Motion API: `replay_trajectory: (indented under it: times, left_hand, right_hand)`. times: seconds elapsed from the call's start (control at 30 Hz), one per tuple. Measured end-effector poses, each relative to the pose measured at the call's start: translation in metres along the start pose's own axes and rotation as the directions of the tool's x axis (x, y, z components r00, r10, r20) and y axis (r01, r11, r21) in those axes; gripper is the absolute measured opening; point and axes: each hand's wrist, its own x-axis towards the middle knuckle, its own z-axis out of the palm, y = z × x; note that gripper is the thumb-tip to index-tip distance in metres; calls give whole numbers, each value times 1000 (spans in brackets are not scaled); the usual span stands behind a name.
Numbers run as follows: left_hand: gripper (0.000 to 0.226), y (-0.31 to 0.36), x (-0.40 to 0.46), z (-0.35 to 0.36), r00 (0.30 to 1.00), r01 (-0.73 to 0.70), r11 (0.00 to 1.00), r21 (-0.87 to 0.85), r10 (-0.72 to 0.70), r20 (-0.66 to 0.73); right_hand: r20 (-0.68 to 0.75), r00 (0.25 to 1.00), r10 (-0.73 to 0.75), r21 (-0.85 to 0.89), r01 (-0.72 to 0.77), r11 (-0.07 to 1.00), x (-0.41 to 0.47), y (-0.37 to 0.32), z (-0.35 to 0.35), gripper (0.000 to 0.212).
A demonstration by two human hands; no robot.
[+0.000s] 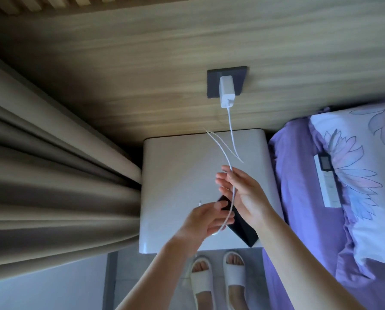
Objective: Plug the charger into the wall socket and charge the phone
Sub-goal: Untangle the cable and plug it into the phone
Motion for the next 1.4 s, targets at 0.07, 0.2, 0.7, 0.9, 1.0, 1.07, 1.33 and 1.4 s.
replay_trajectory:
  times: [0.07,0.2,0.7,0.9,1.0,1.07,1.33,1.4]
  left_hand:
    - [28,-2,-1,2,1000,-7,998,55,6,12]
    - [20,1,3,4,1000,-12,1000,-23,13,16]
    - [13,29,65,8,976,-177,893,-415,106,-188]
    - [12,15,79,17,971,-167,905,-392,81,-227]
    - [11,10,83,24,970,-157,898,-411,61,-237]
    - [10,11,85,28,968,-156,892,-425,52,-246]
    - [9,20,93,37,966,-161,870,-466,42,-254]
    - [9,24,96,36,962,-169,879,-447,49,-268]
  right_hand:
    - [-28,999,15,27,-15,1000,5,-2,-3,15]
    - [-51,998,43,68,-40,997,5,-2,-13,18]
    - [74,976,207,-24,-206,978,-52,21,-58,38]
    - [197,962,188,63,-204,977,-50,16,-63,45]
    - [64,992,107,-178,-94,979,-46,20,-62,40]
    - [-6,999,52,-282,-51,958,-44,19,-63,40]
    - [-60,988,143,-315,-155,936,-21,15,-75,32]
    - [0,982,187,-221,-183,958,-21,13,-77,27]
